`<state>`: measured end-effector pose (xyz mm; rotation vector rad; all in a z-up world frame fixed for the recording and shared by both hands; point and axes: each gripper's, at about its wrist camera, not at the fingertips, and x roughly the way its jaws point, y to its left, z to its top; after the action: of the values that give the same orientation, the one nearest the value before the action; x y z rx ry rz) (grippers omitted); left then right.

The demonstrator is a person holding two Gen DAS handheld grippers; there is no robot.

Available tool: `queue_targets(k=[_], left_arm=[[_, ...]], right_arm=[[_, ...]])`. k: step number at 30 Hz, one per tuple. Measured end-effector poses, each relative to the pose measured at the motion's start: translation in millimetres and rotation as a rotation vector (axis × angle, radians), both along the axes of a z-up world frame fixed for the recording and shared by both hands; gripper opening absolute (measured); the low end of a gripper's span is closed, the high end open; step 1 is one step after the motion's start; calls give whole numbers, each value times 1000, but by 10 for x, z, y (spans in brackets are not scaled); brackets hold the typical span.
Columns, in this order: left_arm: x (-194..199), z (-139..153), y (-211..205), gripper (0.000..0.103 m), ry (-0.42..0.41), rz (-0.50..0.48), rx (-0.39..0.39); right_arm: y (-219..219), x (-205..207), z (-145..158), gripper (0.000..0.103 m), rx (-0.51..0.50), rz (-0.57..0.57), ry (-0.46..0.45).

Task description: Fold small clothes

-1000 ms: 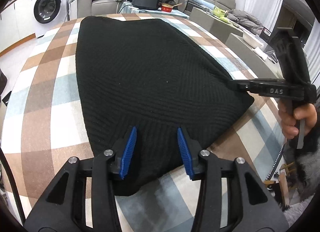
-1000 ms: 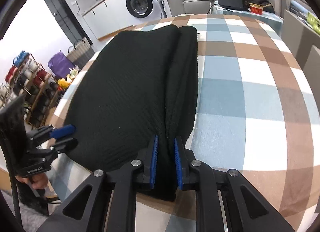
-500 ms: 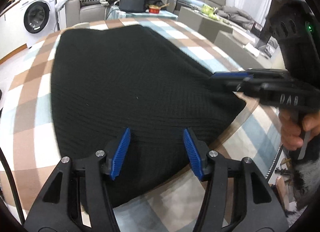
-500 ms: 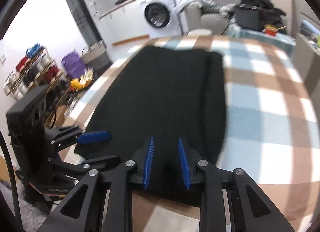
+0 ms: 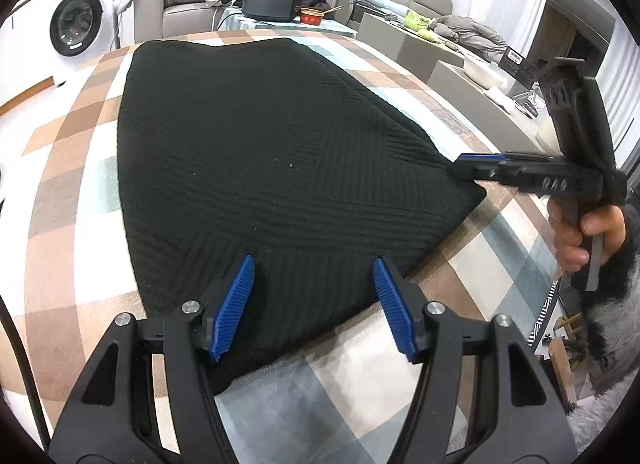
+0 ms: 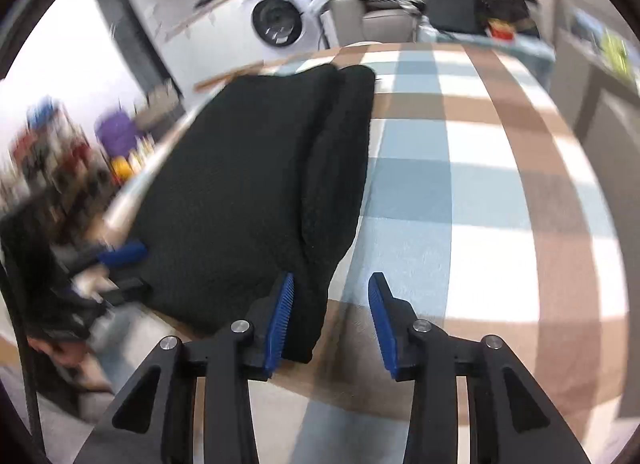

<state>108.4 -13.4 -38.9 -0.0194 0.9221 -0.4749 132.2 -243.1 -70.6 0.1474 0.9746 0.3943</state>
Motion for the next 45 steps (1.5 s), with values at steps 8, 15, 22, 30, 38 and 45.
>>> queue_targets(k=[8, 15, 22, 30, 38, 45], left_arm=[[141, 166, 248, 59, -50, 98, 27], [584, 73, 519, 59, -43, 190, 40], [693, -42, 557, 59, -33, 178, 71], [887, 84, 634, 59, -61, 201, 60], [1366, -9, 637, 56, -62, 188, 100], [1458, -99, 759, 56, -52, 193, 79]], right_arm=[[194, 407, 30, 39, 75, 10, -13], [471, 764, -34, 14, 52, 49, -15], [392, 783, -124, 12, 4, 26, 19], [361, 1059, 52, 33, 87, 26, 8], [569, 1406, 0, 11, 77, 34, 9], [563, 1426, -12, 10, 0, 31, -6]])
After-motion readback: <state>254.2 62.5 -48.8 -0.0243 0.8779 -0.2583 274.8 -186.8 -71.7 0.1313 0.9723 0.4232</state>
